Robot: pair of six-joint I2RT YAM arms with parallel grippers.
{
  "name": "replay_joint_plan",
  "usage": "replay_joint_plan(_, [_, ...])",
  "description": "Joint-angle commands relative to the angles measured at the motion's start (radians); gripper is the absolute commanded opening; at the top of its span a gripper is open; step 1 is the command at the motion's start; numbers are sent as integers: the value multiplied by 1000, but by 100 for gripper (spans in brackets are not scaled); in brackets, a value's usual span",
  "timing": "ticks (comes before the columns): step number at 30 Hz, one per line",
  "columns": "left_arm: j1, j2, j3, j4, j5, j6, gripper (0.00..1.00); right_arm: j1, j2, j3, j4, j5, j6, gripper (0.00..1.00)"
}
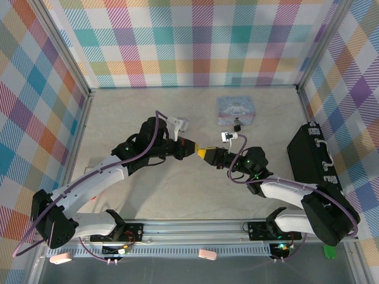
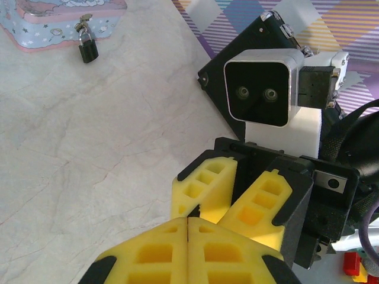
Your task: Unlock the padlock with the key
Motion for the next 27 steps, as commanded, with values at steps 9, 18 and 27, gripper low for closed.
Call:
replay_joint_plan(9, [16,10,25,5,-33,21,0,2,-41,-7,19,-3,-19,8])
replay_joint_plan(18, [18,32,28,-1,-71,16,14,2,-182,53,-410,129,-70,0])
replay_joint_plan(27, [28,107,20,79,-231,-95,41,0,-474,347,-1467,669,-325,0])
